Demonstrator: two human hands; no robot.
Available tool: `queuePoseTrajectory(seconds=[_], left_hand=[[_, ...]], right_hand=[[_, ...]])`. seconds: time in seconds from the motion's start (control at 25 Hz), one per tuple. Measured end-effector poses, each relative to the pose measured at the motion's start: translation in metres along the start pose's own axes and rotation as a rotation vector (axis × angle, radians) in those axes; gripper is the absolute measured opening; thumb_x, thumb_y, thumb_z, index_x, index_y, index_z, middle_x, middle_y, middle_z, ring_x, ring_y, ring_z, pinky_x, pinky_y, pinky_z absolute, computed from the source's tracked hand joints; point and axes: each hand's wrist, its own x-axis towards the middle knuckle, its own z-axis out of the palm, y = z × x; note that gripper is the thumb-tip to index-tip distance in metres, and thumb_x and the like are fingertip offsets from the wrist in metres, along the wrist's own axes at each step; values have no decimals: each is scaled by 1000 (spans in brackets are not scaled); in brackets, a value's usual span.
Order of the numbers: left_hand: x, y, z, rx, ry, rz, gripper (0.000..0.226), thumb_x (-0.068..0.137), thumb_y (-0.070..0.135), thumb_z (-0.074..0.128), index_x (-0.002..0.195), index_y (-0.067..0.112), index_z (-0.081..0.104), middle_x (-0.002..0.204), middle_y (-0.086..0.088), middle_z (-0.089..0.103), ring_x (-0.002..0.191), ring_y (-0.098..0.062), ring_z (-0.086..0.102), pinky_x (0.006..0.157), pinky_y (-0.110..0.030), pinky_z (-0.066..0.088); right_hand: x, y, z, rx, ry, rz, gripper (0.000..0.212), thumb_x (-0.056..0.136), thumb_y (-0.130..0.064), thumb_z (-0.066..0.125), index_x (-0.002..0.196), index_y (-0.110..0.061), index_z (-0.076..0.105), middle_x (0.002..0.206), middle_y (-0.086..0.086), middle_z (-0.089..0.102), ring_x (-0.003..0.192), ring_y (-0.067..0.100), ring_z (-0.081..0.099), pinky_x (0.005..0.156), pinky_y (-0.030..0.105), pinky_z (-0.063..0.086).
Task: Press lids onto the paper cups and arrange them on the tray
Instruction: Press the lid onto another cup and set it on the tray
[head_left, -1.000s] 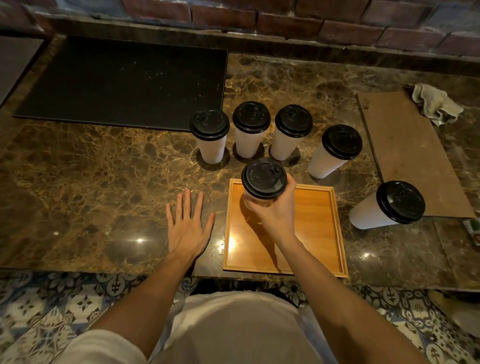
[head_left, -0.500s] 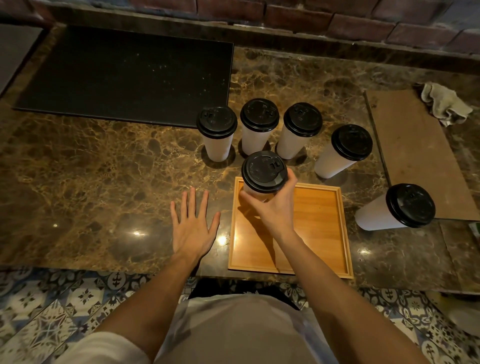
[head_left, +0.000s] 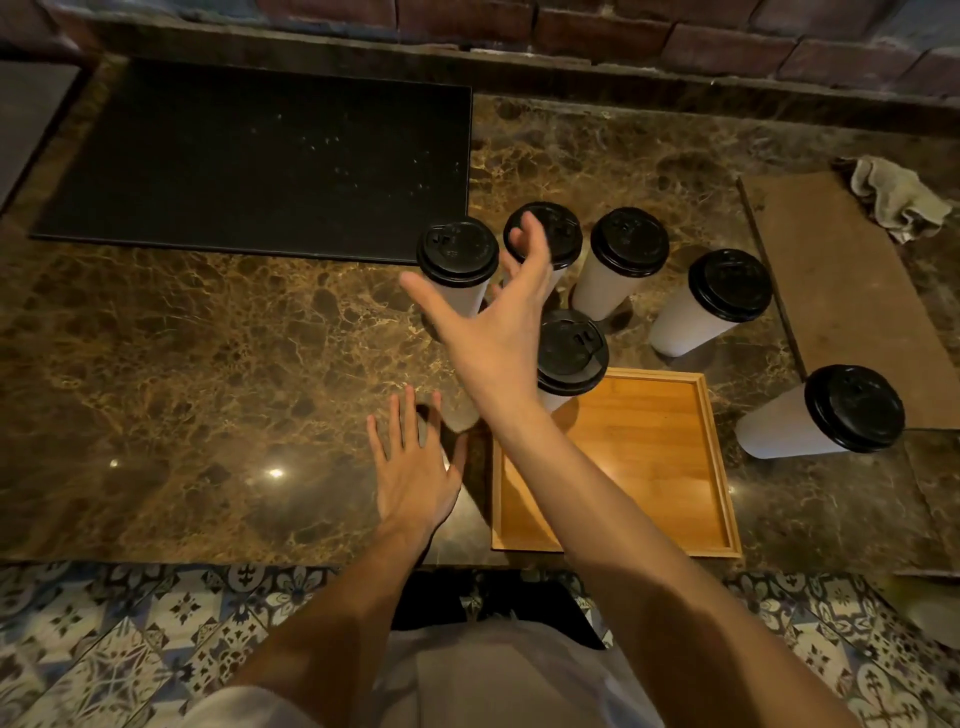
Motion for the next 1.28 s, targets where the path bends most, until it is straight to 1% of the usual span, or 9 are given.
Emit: queuePoseTrajectory(seconds=[0.12, 0.24, 0.44, 0.64, 0.84, 0.96, 1.04, 1.16, 1.28], left_hand=[[2, -7, 2, 52, -76, 46, 76, 93, 55, 31, 150, 13, 6, 158, -19, 3, 145, -33, -9, 114, -56, -8], [1, -7, 2, 64, -71, 45, 76, 93, 53, 29, 150, 11, 2, 158, -18, -1, 146, -34, -7, 114, -57, -1], [3, -4, -3, -42, 27, 50, 67, 91, 49, 26, 144, 8, 37, 152, -21, 26, 141, -37, 24, 110, -61, 21], [1, -5, 1, 54, 41, 72, 72, 91, 56, 46, 143, 6, 39, 152, -23, 23, 141, -39, 22, 112, -60, 19], [2, -4, -2, 60, 26, 55, 74, 92, 57, 44, 146, 7, 33, 152, -23, 23, 141, -40, 22, 112, -60, 17], [1, -4, -6, 30, 27, 69, 65, 98, 51, 27, 144, 5, 36, 150, -25, 28, 139, -40, 27, 110, -61, 22], [3, -2, -10, -39, -25, 32, 67, 98, 51, 7, 145, 7, 26, 150, -23, 29, 140, -39, 27, 112, -60, 19], [6, 0, -9, -90, -40, 13, 66, 96, 54, 8, 146, 10, 16, 149, -22, 34, 138, -38, 31, 112, -59, 14], [6, 1, -6, -86, -40, 11, 67, 94, 53, 17, 141, 10, 40, 147, -21, 38, 136, -37, 35, 112, -57, 12]], right_hand=[[-6, 28, 39, 33, 28, 195, 118, 71, -38, 85, 154, -21, 3, 159, 5, 12, 146, 18, 16, 111, 25, 19], [4, 56, 55, 54, 102, 384, 125, 70, -35, 86, 154, -20, -5, 161, 11, 4, 149, 27, 10, 117, 37, 19], [40, 89, 68, 31, 152, 429, 111, 73, -28, 85, 153, -16, 10, 158, 10, 19, 147, 25, 22, 117, 38, 24], [63, 103, 85, 49, 257, 391, 99, 71, -20, 86, 150, -10, 27, 152, 8, 40, 144, 22, 31, 117, 33, 24], [67, 105, 83, -7, 241, 336, 93, 69, -22, 87, 145, -12, 35, 146, 6, 47, 141, 21, 37, 117, 37, 29], [63, 89, 80, 1, 204, 291, 95, 70, -24, 87, 147, -17, 32, 147, 3, 46, 141, 20, 36, 117, 38, 31], [58, 71, 75, 22, 178, 265, 97, 69, -29, 87, 148, -19, 30, 147, 1, 45, 140, 19, 37, 116, 39, 32], [50, 35, 52, 20, 120, 136, 98, 67, -38, 87, 146, -23, 30, 145, -5, 47, 133, 4, 39, 107, 20, 34], [40, -7, 13, 31, 43, -16, 93, 64, -46, 86, 141, -31, 35, 135, -18, 51, 119, -12, 42, 93, 4, 35]])
